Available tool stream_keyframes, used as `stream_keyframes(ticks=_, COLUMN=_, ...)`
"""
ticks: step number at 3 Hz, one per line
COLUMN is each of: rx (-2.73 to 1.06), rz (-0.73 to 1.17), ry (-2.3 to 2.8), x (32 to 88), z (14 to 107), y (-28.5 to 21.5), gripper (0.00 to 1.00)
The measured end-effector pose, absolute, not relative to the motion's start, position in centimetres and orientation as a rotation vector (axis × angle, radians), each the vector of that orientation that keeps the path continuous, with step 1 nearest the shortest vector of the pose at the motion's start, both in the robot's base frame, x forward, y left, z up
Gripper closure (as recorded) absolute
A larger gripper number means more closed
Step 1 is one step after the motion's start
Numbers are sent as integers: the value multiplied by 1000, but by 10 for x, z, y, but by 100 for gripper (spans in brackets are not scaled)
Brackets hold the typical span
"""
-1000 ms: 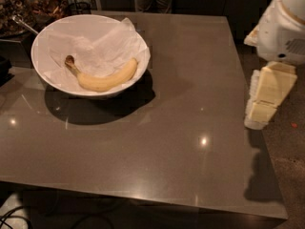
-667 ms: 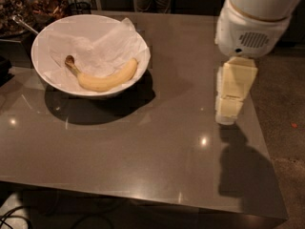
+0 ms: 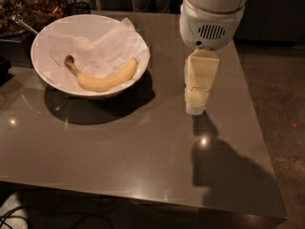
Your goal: Pick banana from white bowl
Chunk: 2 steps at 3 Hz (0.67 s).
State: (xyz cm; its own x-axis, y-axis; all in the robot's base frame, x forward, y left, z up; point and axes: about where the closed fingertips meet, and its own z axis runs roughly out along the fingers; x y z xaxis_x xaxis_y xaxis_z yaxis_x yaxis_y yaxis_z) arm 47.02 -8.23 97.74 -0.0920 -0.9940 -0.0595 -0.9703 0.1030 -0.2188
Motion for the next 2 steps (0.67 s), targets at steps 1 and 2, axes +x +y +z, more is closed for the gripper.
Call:
stream_keyframes(ticks=1, rx=-1952, rz=-182, ry=2148, x=478, z=982, y=-73, gripper=0)
stream_keyframes(ticks=2, rx=-2007, rz=-182, ry=2086, x=491, z=988, y=-43, gripper=0)
